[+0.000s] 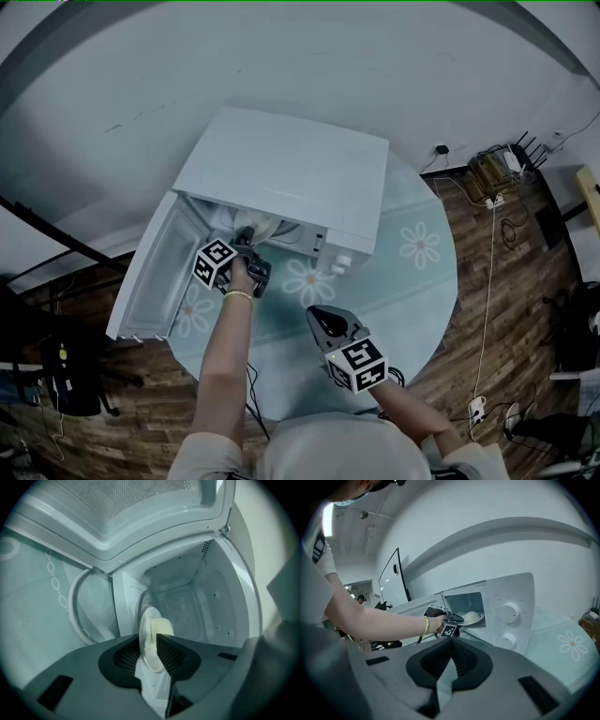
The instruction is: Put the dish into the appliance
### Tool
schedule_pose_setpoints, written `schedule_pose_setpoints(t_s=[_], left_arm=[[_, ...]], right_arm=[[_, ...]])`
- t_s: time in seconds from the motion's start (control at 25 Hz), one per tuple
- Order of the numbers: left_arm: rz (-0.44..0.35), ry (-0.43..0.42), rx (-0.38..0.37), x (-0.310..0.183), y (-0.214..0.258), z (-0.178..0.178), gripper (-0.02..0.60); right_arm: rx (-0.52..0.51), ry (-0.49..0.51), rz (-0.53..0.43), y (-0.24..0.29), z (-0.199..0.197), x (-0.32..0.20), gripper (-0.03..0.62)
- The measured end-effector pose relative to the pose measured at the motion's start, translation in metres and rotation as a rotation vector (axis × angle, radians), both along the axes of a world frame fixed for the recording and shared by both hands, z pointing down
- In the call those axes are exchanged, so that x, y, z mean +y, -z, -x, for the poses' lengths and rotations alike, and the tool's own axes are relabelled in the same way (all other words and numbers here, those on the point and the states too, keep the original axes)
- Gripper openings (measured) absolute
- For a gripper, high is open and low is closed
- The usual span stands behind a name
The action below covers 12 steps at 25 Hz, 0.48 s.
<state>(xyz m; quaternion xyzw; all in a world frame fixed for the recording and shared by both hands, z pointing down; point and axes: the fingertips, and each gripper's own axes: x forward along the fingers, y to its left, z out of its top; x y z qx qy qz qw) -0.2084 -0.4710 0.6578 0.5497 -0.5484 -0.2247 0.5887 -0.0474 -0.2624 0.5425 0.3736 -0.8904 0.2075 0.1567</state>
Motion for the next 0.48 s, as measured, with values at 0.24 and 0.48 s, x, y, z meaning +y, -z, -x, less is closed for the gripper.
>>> schedule_pose_setpoints(t_s=[0.24,0.48], left_arm=[[-0.026,-0.006,-0.052,0.005,0.009,0.006,0.199],[-0.03,-0.013,-0.056,0.022,0.014,0.006,0.207]], right_arm=[[-0.002,0.006,-0.009,0.005,0.003,0.004,0.005],[-0.006,0.01,-0.022,0.01,0.004,0.014,0.005]])
